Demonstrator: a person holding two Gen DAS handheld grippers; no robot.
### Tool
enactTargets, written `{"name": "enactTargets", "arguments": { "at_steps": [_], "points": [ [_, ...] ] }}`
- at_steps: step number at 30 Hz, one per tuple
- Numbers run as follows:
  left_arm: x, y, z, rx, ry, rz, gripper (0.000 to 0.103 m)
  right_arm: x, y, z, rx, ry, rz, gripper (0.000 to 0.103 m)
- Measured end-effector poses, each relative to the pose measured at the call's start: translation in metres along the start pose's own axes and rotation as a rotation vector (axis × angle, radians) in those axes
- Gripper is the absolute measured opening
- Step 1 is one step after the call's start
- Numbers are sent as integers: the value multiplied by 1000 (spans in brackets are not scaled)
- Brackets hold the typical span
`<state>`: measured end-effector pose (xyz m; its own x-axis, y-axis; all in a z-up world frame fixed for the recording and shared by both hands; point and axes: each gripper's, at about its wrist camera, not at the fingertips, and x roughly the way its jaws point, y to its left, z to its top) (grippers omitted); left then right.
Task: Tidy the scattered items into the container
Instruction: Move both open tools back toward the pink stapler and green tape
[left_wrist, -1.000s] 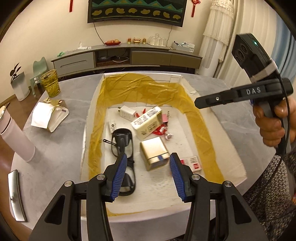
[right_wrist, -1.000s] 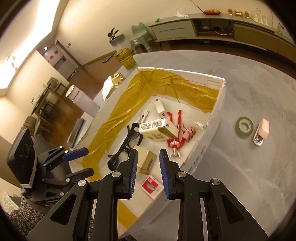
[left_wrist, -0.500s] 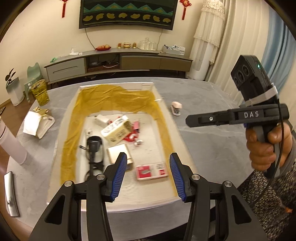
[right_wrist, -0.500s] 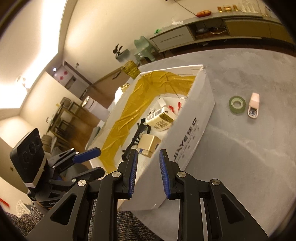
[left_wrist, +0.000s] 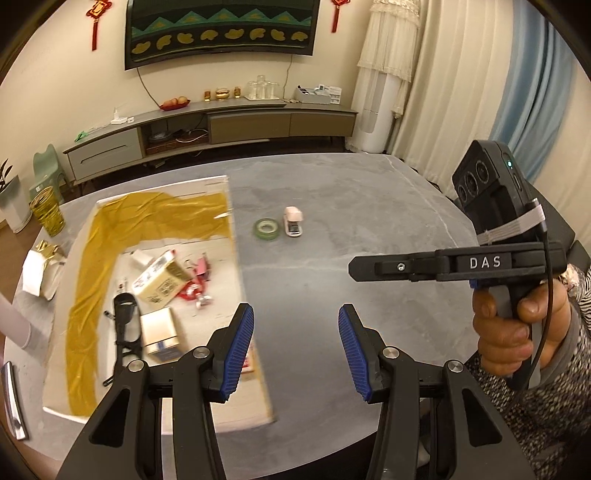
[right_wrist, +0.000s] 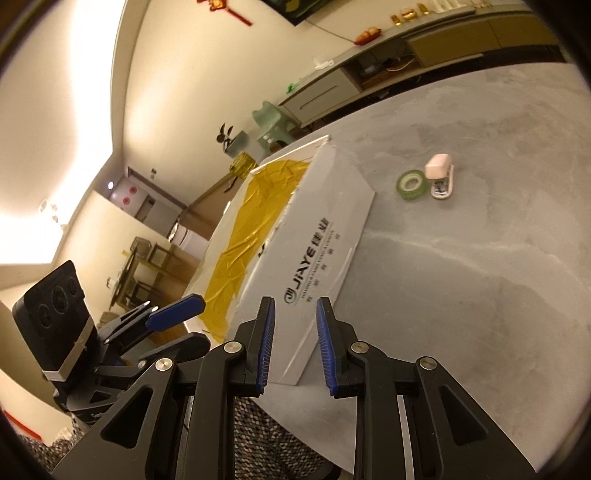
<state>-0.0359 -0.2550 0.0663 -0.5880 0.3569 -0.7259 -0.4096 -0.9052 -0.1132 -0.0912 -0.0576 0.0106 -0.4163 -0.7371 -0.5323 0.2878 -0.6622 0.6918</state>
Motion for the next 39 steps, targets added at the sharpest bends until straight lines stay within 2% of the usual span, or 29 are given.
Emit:
{"name": "enactTargets", "arguments": {
  "at_steps": [7, 17, 27, 39],
  "points": [
    [23, -27, 18, 1, 13, 21, 51, -23, -22, -2, 32, -48, -5, 25],
    [58, -41, 32, -24, 46, 63, 54, -36, -46, -4, 37, -79, -69, 26],
    [89, -37, 38, -50, 64, 142, 58, -28, -57, 2, 39, -65, -113, 27],
    [118, -20, 45, -124, 74, 149, 59, -8, -59, 29, -2, -19, -197, 27]
  ]
}}
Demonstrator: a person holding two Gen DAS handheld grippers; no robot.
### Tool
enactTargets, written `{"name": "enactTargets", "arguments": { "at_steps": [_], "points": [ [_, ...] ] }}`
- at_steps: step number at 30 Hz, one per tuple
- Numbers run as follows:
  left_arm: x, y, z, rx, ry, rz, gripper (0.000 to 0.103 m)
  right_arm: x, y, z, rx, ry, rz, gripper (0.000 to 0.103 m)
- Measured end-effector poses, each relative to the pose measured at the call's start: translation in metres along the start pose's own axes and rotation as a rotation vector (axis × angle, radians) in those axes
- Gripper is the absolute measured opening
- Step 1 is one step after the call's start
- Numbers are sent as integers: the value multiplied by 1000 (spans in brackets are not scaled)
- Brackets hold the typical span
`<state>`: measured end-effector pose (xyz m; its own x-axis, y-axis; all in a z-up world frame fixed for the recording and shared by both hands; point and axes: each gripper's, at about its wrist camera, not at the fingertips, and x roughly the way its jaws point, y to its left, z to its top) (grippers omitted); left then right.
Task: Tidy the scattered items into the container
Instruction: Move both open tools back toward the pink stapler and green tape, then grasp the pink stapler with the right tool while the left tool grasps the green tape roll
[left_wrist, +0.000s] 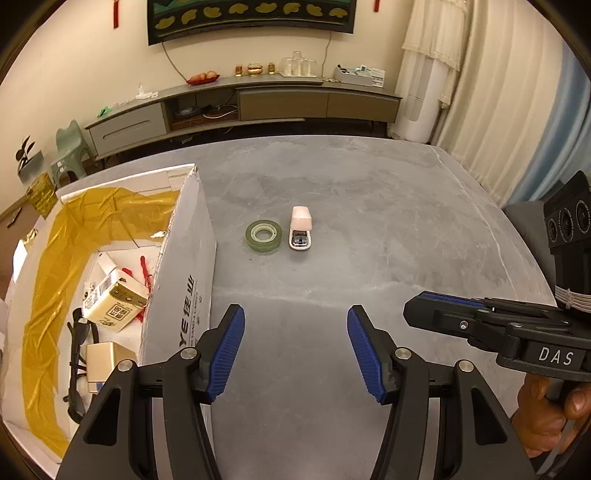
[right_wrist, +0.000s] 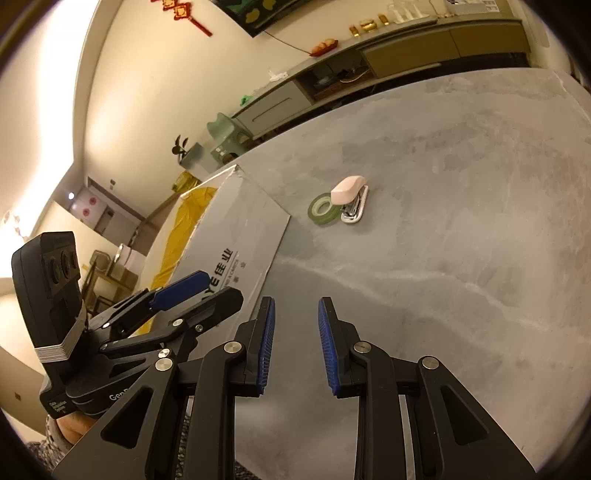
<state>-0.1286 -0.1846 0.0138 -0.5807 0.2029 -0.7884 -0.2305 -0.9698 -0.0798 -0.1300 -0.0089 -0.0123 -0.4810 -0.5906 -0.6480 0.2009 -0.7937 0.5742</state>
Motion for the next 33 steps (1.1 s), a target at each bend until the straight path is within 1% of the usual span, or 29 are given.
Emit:
{"name": "enactTargets", "arguments": {
  "at_steps": [7, 18, 25, 28, 31, 33],
  "points": [
    [24, 6, 12, -59, 1, -8, 60, 19, 3, 24, -32, 16, -41, 27],
    [71, 17, 30, -156, 24, 21, 60, 55, -3, 66, -43, 40, -89, 28],
    [102, 21, 43, -181, 39, 56, 60, 91, -14, 96, -33, 63, -143, 38],
    [112, 25, 47, -188, 43, 76, 60, 111, -18, 106, -54, 88, -180, 38],
    [122, 29, 48, -199, 50, 99, 60, 131, -22, 111, -81, 126, -217, 38],
    [126, 31, 50, -209, 53, 109, 60, 138, -24, 111, -93, 135, -230, 39]
  ]
}}
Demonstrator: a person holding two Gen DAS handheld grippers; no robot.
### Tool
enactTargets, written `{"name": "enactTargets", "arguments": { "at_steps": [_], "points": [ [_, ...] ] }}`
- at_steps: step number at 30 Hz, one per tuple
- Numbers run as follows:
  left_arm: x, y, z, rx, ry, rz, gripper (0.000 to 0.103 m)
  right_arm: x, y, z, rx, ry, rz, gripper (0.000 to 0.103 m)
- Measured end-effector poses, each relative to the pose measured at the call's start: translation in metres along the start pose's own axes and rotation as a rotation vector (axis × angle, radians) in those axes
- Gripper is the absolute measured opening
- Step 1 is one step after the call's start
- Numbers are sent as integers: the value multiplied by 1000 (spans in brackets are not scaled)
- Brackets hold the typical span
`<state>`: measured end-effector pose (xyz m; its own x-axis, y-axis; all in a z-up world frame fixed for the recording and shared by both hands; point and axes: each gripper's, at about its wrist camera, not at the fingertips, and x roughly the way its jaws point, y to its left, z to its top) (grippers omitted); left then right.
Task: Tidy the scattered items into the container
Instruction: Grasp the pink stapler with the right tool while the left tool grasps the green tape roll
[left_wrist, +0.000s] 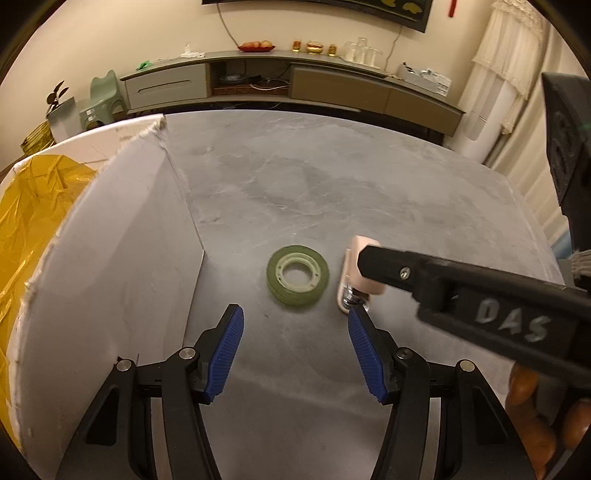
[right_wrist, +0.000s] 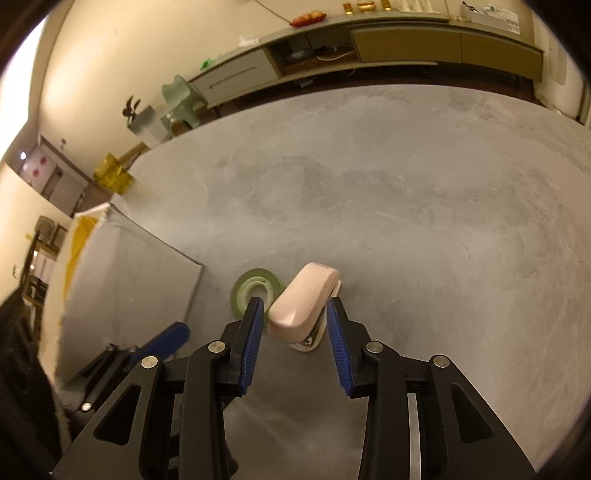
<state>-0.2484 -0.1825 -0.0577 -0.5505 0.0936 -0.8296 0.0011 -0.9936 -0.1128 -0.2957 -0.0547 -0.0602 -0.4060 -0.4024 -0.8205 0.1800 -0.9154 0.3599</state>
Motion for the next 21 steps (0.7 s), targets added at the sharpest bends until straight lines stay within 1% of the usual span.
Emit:
{"name": "enactTargets", "arguments": {
  "at_steps": [6, 9, 12, 15, 18, 21],
  "points": [
    [7, 4, 6, -24, 0, 14, 60, 8, -6, 1, -33, 7, -25, 38],
    [7, 5, 6, -53, -9, 32, 61, 3, -13, 1, -32, -6, -21, 29],
    [12, 2, 5, -84, -4, 40, 61, -6, -17, -3, -47, -28, -39, 29],
    [20, 0, 6, -95, -1, 70, 61, -14, -24, -7, -52, -40, -46, 29],
    [24, 3, 7, -132, 4, 65, 61, -19, -31, -13, -61, -48, -62, 29],
    [24, 7, 9, -157, -1, 42, 61, -23, -36, -14, -65, -54, -69, 29]
  ]
}}
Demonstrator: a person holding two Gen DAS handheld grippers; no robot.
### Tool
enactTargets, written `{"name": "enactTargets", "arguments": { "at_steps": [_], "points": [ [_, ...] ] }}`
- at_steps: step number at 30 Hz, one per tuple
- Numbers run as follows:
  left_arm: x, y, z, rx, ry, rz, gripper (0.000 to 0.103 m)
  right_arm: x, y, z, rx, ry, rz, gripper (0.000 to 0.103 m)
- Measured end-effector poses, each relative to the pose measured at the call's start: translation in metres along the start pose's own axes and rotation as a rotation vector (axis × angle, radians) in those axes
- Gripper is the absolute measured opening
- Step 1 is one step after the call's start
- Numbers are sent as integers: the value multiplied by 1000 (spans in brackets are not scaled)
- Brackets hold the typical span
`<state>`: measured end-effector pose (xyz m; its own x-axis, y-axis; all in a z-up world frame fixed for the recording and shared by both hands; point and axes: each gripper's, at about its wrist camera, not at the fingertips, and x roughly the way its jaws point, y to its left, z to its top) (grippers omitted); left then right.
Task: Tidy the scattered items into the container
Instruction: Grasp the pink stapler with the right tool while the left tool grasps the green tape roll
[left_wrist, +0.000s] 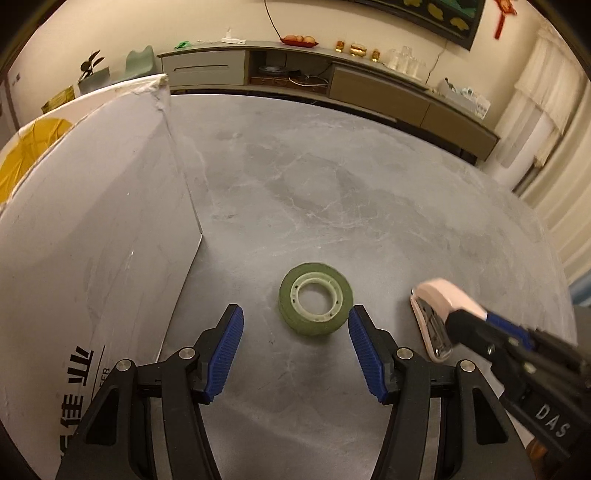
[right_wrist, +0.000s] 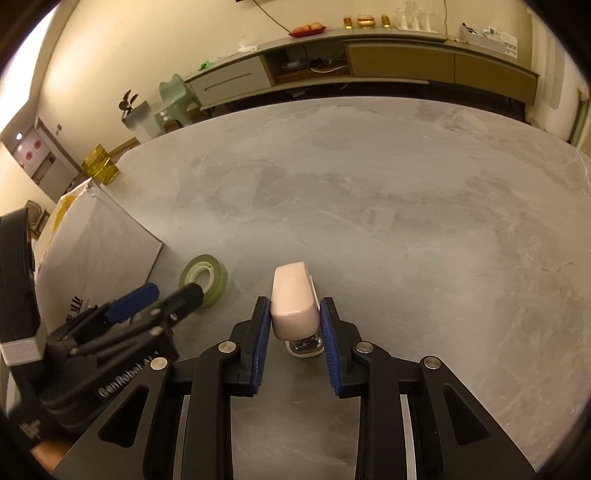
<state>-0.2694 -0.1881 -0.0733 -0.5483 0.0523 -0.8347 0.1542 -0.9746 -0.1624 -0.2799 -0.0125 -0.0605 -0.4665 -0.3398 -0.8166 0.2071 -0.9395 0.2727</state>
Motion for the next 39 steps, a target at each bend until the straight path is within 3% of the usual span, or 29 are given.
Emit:
{"name": "enactTargets", "arguments": {
  "at_steps": [5, 9, 16, 19, 22, 25, 27, 35, 37, 39],
  "points": [
    [12, -2, 3, 20, 7, 81, 61, -2, -10, -4, 21, -3, 18, 29],
    [15, -6, 7, 43, -6, 100, 61, -5, -14, -11, 29, 0, 21, 29],
    [13, -10, -1, 90, 54, 7, 61, -20, -24, -28, 31, 0, -14, 29],
    [10, -3, -2, 72, 30, 44, 61, -29, -29, -38, 33, -3, -33, 29],
    [14, 3, -1, 39, 25, 33, 61, -33, -30, -46, 25, -6, -54, 29],
    [21, -10, -1, 133, 38, 79, 60, -27, -33, -47, 33, 3, -62, 29],
    [22, -13, 0, 150, 33, 72, 59, -23, -34, -49, 32, 8, -66, 29],
    [16, -30, -11, 244, 35, 51, 46, -22, -39, -52, 28, -11, -80, 33],
    [13, -39, -16, 295, 25, 46, 26, -22, -41, -52, 30, -17, -83, 33],
    [11, -48, -21, 343, 21, 49, 18, -22, -42, -52, 25, -21, -84, 32]
  ]
}}
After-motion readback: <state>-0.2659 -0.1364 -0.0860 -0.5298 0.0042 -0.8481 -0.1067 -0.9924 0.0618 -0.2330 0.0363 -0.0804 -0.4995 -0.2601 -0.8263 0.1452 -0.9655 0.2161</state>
